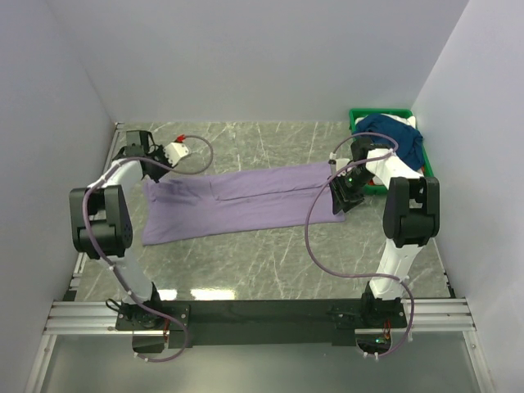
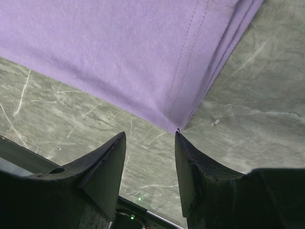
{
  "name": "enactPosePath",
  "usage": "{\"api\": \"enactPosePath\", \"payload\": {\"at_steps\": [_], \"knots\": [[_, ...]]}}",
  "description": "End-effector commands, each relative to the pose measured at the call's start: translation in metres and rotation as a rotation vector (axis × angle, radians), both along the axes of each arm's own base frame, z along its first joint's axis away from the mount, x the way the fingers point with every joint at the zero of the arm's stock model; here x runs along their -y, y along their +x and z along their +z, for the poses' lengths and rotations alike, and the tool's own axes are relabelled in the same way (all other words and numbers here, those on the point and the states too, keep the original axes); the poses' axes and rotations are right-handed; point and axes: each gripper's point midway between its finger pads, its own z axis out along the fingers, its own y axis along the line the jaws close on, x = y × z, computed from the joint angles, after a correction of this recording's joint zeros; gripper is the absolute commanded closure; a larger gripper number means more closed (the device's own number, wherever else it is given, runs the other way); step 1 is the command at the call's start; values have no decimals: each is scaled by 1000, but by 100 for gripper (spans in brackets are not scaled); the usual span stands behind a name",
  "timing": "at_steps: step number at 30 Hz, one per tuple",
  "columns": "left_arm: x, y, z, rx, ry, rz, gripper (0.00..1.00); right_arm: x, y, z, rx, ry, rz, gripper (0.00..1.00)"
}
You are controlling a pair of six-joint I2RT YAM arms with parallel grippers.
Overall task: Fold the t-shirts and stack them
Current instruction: Fold the tshirt
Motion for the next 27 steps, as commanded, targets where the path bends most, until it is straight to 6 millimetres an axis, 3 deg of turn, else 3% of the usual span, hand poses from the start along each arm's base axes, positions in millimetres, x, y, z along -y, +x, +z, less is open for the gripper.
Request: {"api": "enactPosePath", "payload": {"at_steps": [1, 6, 9, 17, 27], "knots": [[10, -9, -5, -129, -160, 23, 97, 2, 11, 9, 29, -1, -10, 48], [1, -14, -1, -286, -344, 82, 63, 1, 9, 8, 27, 4, -9, 48], [-9, -8, -5, -338, -410, 143, 59, 1, 9, 6, 20, 7, -10, 48], [-24, -13, -14, -425, -479, 215, 59, 2, 10, 6, 25, -4, -5, 48], [-22, -21, -15, -483, -541, 227, 62, 2, 10, 5, 21, -2, -8, 48]]}}
